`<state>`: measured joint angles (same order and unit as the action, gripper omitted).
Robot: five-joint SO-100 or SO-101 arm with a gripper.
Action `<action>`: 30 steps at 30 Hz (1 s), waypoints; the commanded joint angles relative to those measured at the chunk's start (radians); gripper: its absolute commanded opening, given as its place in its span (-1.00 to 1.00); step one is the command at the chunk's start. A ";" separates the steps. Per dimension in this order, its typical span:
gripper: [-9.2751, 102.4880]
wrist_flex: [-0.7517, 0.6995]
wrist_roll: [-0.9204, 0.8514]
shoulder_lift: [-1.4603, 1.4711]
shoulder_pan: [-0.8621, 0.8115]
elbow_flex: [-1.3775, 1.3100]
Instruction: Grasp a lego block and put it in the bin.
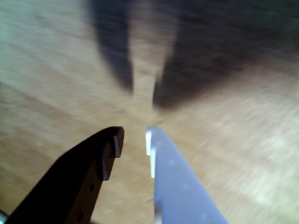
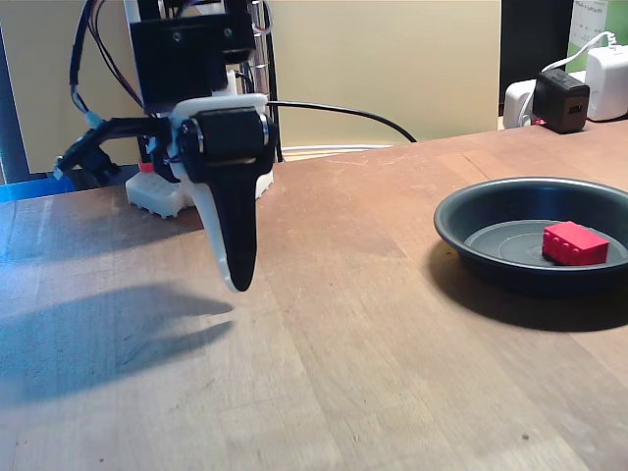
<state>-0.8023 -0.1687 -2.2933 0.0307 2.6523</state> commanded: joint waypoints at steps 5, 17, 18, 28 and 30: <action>-0.84 0.143 0.009 -0.078 -0.008 0.123; -0.84 0.143 0.060 -0.170 -0.074 0.210; -0.84 0.141 0.084 -0.173 -0.074 0.218; -0.84 0.144 0.178 -0.241 -0.072 0.311; -0.84 0.144 0.176 -0.252 -0.074 0.324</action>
<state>-0.6504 0.0000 -2.5357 -0.0399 2.9544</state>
